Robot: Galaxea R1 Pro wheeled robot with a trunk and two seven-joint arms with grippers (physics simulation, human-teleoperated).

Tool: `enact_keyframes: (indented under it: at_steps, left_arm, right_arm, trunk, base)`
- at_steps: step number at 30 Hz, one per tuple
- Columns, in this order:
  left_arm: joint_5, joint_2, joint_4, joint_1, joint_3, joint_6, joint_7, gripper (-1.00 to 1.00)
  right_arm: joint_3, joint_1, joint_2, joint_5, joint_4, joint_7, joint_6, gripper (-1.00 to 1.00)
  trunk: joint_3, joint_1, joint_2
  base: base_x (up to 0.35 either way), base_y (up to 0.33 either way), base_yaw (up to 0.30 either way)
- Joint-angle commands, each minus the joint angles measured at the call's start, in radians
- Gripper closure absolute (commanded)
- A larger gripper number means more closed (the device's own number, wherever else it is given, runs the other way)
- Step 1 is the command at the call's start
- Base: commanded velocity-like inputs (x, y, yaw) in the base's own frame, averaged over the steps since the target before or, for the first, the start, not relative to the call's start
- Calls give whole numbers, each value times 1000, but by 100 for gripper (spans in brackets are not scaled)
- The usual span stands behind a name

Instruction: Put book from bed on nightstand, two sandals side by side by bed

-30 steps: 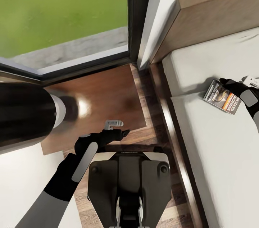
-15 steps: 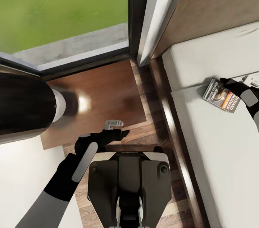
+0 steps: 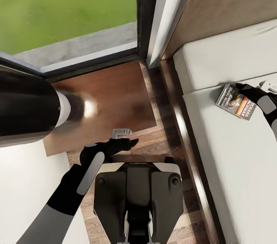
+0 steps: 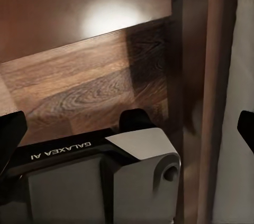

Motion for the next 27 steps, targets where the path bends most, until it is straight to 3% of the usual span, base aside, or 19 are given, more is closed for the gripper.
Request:
enact_keyframes:
  at_steps: [1,27]
  left_arm:
    - [10,0,-1,0,0,4,8,-100]
    - [10,0,-1,-1,0,4,8,-100]
  right_arm:
    - [8,0,0,2,85,2,9,-100]
    - [8,0,0,2,84,2,9,-100]
  trunk:
    - [-1,1,-1]
    - [-1,1,-1]
  base:
    - [-150,0,0]
    - [-142,0,0]
